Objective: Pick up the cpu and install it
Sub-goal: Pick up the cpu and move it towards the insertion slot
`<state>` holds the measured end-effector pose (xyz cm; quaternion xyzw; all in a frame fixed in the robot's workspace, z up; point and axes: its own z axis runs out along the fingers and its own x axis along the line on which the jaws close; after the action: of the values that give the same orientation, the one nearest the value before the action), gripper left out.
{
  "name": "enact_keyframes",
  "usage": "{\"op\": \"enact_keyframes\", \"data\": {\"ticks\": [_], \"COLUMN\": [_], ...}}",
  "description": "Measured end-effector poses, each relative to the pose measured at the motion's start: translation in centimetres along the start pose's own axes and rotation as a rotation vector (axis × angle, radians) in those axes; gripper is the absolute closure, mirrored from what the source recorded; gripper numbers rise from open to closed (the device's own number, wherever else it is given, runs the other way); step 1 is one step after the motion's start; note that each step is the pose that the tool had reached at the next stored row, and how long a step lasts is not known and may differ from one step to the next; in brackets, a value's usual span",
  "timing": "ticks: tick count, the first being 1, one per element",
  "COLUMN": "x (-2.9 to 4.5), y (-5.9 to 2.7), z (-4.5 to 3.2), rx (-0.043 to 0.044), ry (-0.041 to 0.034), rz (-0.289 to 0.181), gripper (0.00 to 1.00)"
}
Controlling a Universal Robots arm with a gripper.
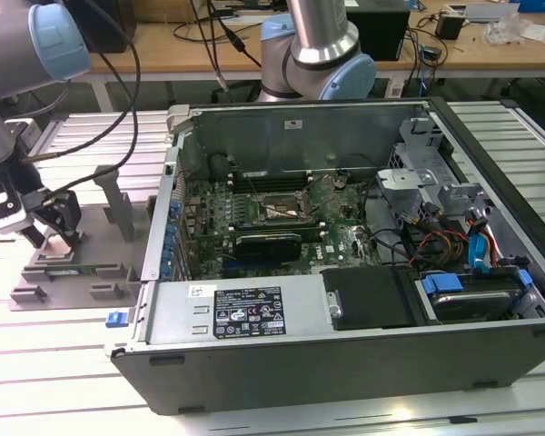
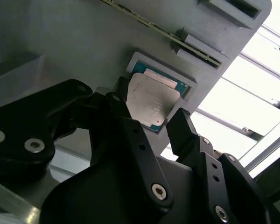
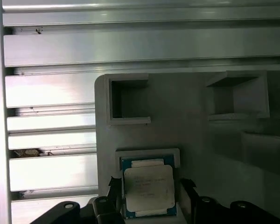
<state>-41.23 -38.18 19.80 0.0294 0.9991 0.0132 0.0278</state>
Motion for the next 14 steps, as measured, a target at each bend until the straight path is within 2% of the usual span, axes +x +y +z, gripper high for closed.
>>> {"op": "enact_keyframes", "data": {"ticks": [5, 7, 10, 12, 13, 14], "x": [0.02, -0.02, -0.02, -0.02, -0.02, -0.02], "y": [0.0, 0.01, 0.0, 0.0, 0.0, 0.0], "z": [0.24, 0.27, 0.27, 0.27, 0.27, 0.29], "rx": [-0.0001, -0.0018, -0.0019, -0.0019, -0.0019, -0.0019], "ry": [0.0005, 0.0009, 0.0011, 0.0011, 0.0012, 0.0012], "rz": [-0.005, -0.033, -0.035, -0.035, -0.035, -0.036], "gripper": [0.4, 0.4, 0.4, 0.33, 0.33, 0.26]}}
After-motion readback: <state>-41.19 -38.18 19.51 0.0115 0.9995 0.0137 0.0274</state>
